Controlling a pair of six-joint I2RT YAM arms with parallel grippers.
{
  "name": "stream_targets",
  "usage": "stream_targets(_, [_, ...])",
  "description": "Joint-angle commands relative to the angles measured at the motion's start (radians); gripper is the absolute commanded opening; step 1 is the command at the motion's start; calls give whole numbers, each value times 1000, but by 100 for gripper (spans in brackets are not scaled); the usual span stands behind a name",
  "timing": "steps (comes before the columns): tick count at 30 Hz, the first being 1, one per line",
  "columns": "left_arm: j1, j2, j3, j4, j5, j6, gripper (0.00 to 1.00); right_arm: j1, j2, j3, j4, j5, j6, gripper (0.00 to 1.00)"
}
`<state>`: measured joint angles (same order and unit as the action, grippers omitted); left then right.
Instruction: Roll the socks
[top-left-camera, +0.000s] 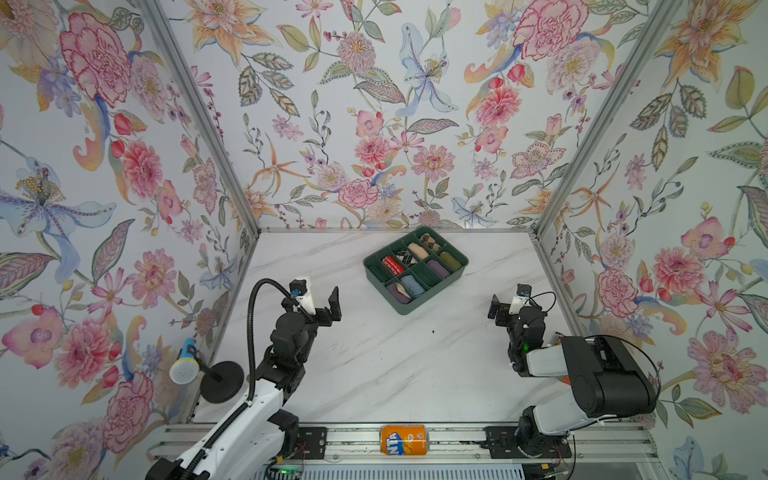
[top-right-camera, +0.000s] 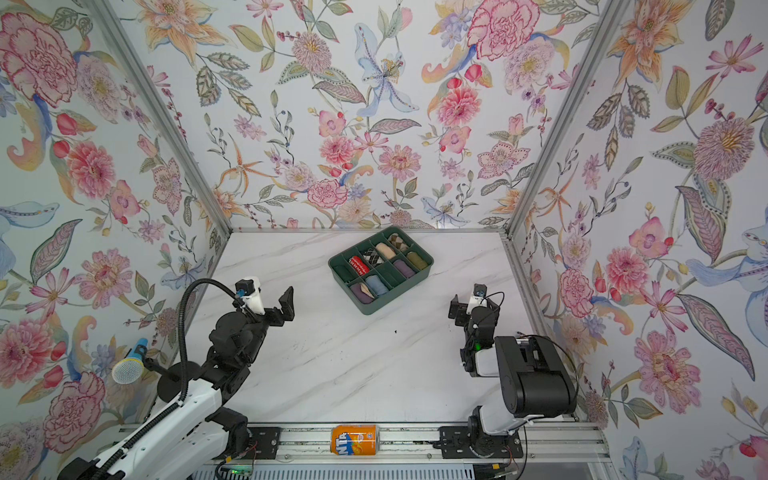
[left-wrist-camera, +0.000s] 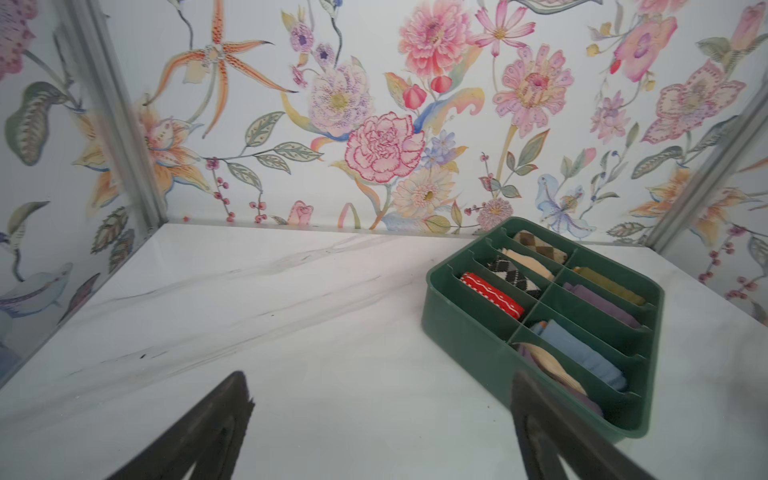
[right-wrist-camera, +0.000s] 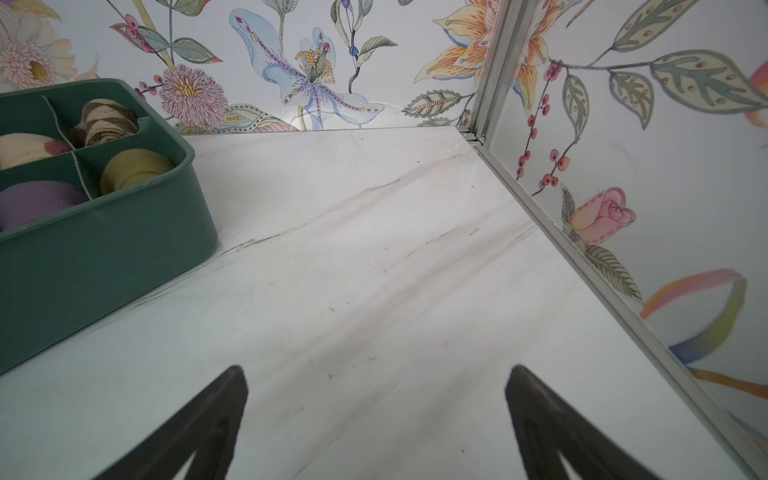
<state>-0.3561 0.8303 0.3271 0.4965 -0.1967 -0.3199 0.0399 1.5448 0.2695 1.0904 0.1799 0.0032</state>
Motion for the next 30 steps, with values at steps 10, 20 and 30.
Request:
stream_targets(10, [290,172,-80,335,-115,149,99,3,2,15,34,1,-16,99])
stream_targets(20, [356,523,-196,823,-21,199,99,3,3,15,34,1,-16,99])
stream_targets(30, [341,761,-250,1148,65,250,99,4,3,16,32,3,-16,99])
